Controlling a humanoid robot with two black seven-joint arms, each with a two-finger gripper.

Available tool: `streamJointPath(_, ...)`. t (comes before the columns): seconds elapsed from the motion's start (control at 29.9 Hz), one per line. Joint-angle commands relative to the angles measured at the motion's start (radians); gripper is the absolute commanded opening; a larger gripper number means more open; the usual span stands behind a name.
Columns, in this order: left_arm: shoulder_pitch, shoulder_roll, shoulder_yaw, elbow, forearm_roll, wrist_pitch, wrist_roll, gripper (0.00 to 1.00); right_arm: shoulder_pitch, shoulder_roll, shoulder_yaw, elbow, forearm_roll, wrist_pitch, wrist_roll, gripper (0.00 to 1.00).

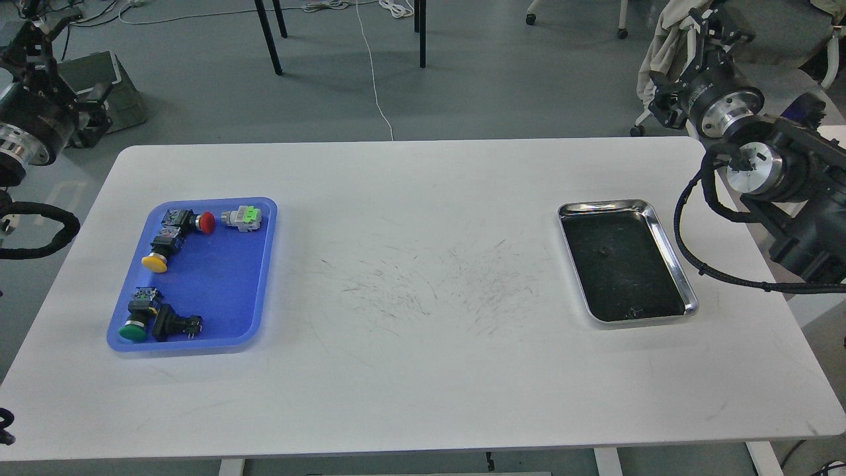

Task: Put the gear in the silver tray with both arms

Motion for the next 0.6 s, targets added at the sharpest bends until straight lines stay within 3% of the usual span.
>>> streamJointPath(0.0, 0.002, 0.000, -0.007, -0.005, -0.012, 0.000, 0.017, 0.99, -0.003, 0.009, -0.014, 0.001, 0.014, 0.000, -0.015, 0.98)
streamJointPath(0.2, 0.002, -0.038, -0.007, 0.000, -0.021, 0.000, 0.066, 0.99, 0.002, 0.053, -0.043, 0.017, 0.008, -0.023, -0.016, 0.97)
streamJointPath(0.33, 0.003, -0.047, -0.048, 0.005, -0.055, 0.000, 0.069, 0.99, 0.000, 0.062, -0.019, 0.027, 0.072, -0.028, -0.047, 0.99)
streamJointPath(0.43, 0.003, -0.058, -0.060, 0.005, -0.067, 0.000, 0.071, 0.99, 0.000, 0.066, -0.006, 0.027, 0.220, -0.032, -0.047, 0.99)
streamJointPath(0.57, 0.006, -0.060, -0.060, 0.008, -0.069, 0.000, 0.051, 0.99, -0.001, 0.070, -0.029, 0.024, 0.191, -0.045, -0.046, 0.99)
